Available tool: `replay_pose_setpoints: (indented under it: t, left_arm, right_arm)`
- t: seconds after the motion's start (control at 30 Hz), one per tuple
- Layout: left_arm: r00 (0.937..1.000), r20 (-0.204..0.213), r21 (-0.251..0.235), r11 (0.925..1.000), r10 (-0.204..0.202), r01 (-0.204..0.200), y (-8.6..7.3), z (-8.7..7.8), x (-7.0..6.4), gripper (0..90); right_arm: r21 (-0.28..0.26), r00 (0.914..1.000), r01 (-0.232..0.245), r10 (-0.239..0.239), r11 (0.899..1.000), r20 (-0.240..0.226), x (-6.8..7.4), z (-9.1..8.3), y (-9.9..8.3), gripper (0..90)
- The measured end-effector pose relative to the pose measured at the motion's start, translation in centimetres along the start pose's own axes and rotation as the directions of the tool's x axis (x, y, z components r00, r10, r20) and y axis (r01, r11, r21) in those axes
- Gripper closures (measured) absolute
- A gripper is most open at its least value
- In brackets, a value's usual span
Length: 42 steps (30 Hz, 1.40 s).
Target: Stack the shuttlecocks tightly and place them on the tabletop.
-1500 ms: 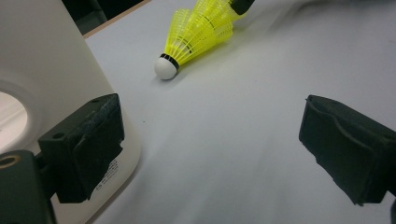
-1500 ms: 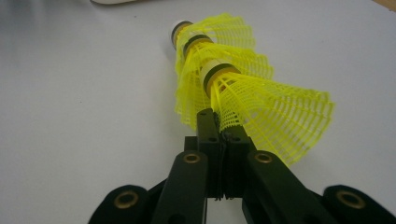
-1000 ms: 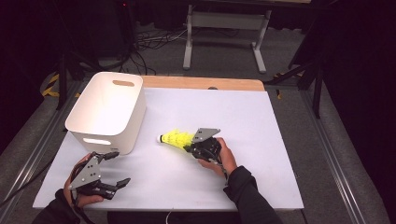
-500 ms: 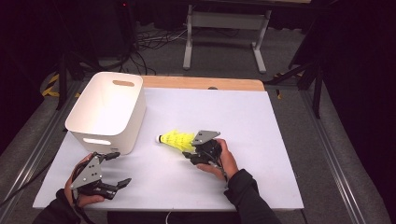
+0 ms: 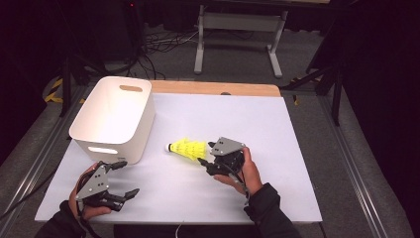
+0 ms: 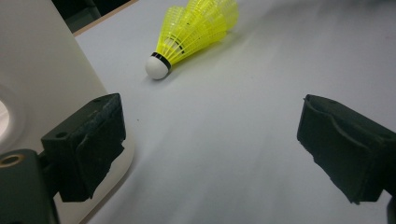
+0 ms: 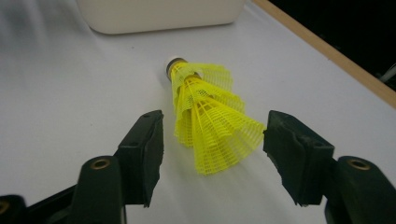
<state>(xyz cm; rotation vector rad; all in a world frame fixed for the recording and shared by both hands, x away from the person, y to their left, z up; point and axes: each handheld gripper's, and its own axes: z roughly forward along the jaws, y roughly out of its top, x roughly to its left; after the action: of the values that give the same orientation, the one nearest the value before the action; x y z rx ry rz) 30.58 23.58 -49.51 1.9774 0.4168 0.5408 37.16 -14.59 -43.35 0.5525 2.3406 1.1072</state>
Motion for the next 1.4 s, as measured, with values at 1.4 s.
replay_pose_setpoints:
  t: [1.4]
  left_arm:
    - [0.9998,-0.02,0.006,0.9999,0.008,-0.008,0.0,0.0,0.0,8.2]
  right_arm:
    - [-0.006,0.9823,0.1,-0.097,0.995,0.16,1.3,-3.7,-1.5,12.9]
